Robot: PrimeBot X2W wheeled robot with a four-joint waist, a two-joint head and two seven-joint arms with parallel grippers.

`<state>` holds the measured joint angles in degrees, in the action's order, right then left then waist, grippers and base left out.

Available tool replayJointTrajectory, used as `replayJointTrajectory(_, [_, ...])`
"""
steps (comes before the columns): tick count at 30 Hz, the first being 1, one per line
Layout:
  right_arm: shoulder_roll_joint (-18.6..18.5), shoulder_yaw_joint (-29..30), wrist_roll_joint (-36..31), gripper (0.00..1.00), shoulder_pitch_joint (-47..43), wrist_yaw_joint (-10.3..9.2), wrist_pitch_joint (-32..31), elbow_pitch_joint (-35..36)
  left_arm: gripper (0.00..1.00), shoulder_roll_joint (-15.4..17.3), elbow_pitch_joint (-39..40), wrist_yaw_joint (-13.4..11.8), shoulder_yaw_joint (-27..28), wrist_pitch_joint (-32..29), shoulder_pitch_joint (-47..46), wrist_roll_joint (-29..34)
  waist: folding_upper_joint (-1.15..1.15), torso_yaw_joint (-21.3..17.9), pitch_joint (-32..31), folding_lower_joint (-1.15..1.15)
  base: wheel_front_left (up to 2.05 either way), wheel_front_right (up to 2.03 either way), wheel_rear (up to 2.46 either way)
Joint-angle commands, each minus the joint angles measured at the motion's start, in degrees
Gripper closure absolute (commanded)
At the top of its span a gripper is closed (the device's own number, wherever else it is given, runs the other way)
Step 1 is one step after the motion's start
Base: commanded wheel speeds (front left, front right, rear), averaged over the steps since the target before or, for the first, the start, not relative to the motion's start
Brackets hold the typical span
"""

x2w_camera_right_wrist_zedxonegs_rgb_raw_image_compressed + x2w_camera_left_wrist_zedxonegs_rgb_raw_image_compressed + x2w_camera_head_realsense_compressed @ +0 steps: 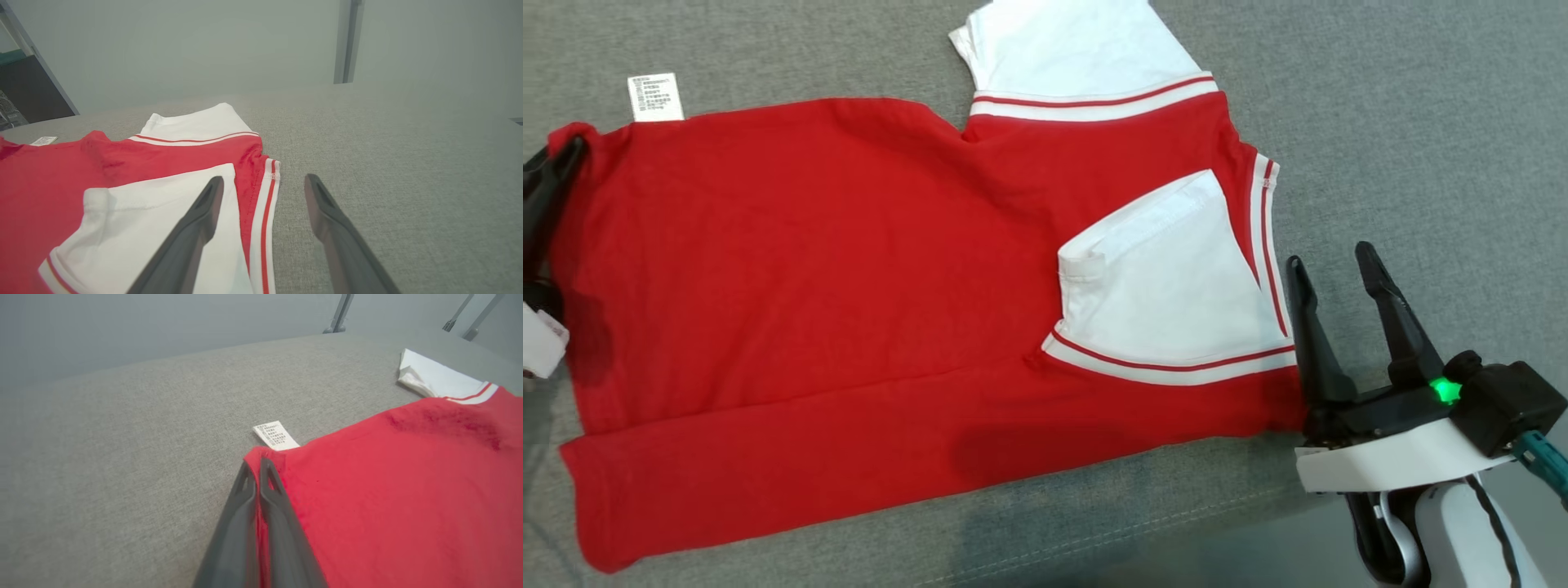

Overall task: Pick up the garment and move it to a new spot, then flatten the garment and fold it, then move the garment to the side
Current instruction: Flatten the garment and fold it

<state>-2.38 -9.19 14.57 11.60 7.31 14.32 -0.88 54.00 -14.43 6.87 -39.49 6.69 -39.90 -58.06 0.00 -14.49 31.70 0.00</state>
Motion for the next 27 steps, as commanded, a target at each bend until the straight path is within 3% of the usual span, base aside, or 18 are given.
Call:
replayJointTrajectory(1, [-0.5, -0.3, 0.0, 0.00, 0.5, 0.18, 0.7, 0.8, 1.00, 2.8, 1.3, 0.2, 2.6, 1.3, 0.4, 0.1, 0.00, 1.0, -0.9, 0.00, 0.00, 0.00, 0.00])
replayJointTrajectory(15, [-0.5, 3.3, -1.5, 0.00, 7.9, 0.18, -0.4, -4.7, 1.00, -1.1, 6.9, 0.6, -0.1, 8.2, 3.7, 4.1, 0.00, 7.2, -3.1, 0.00, 0.00, 0.00, 0.00])
replayJointTrajectory(27, [-0.5, 11.7, -9.9, 0.00, 25.4, 0.18, -22.7, -2.1, 1.00, -4.9, 18.4, 0.6, 5.0, 8.3, 5.8, 7.5, 0.00, 14.1, 1.7, 0.00, 0.00, 0.00, 0.00])
